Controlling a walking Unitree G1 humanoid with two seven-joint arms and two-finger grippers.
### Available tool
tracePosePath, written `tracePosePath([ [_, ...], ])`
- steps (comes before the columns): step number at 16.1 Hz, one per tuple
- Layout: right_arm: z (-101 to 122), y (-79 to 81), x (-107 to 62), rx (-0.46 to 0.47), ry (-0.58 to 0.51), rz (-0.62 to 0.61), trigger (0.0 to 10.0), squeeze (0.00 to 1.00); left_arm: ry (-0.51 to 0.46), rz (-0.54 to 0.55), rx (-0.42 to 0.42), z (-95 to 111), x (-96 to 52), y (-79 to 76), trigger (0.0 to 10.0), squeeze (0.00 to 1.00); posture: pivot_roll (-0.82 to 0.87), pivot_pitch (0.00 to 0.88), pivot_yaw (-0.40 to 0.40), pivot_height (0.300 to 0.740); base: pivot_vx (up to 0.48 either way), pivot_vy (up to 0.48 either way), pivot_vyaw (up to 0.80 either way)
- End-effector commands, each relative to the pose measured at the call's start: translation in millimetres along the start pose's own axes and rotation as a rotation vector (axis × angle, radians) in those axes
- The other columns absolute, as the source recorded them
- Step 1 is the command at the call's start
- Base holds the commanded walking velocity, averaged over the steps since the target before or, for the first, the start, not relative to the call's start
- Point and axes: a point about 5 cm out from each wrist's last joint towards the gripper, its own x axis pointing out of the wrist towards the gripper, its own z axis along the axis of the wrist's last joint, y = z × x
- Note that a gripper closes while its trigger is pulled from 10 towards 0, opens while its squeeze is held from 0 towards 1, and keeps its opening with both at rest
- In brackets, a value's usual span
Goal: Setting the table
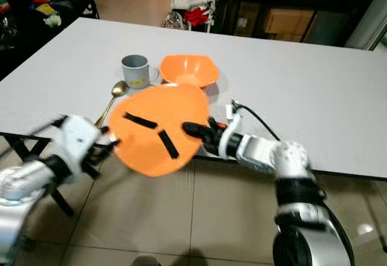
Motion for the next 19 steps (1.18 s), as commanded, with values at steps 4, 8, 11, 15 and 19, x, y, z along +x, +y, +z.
tracePosePath([
  [4, 8, -2.7, 24.2, 0.070, -0.034, -0.046, 10.0, 0.00, 0.030, -0.007, 0.021, 2, -14.7, 7.1, 10.0, 0.00, 0.27, 0.000, -0.033, 0.740, 0.000, 0.000, 0.00],
  [8, 17, 6.2, 44.7, 0.082, -0.088, -0.080, 10.0, 0.00, 0.060, -0.014, 0.028, 3, -25.1, 6.3, 10.0, 0.00, 0.30, 0.000, -0.036, 0.740, 0.000, 0.000, 0.00],
  [11, 15, 3.8, 51.0, 0.084, -0.108, -0.143, 10.0, 0.00, 0.065, -0.049, 0.013, 4, -28.0, -3.5, 10.0, 0.00, 0.31, 0.000, -0.042, 0.740, 0.000, 0.000, 0.00],
  [15, 13, 0.6, 58.5, 0.097, -0.169, -0.208, 10.0, 0.00, 0.049, -0.092, -0.030, 7, -25.1, -16.4, 10.0, 0.00, 0.31, 0.000, -0.037, 0.740, 0.000, 0.000, 0.00],
  [19, 14, 1.4, 62.0, 0.165, -0.250, -0.216, 10.0, 0.27, 0.042, -0.085, -0.049, 9, -23.5, -20.0, 10.0, 0.00, 0.32, 0.000, -0.044, 0.740, 0.000, 0.000, 0.00],
])
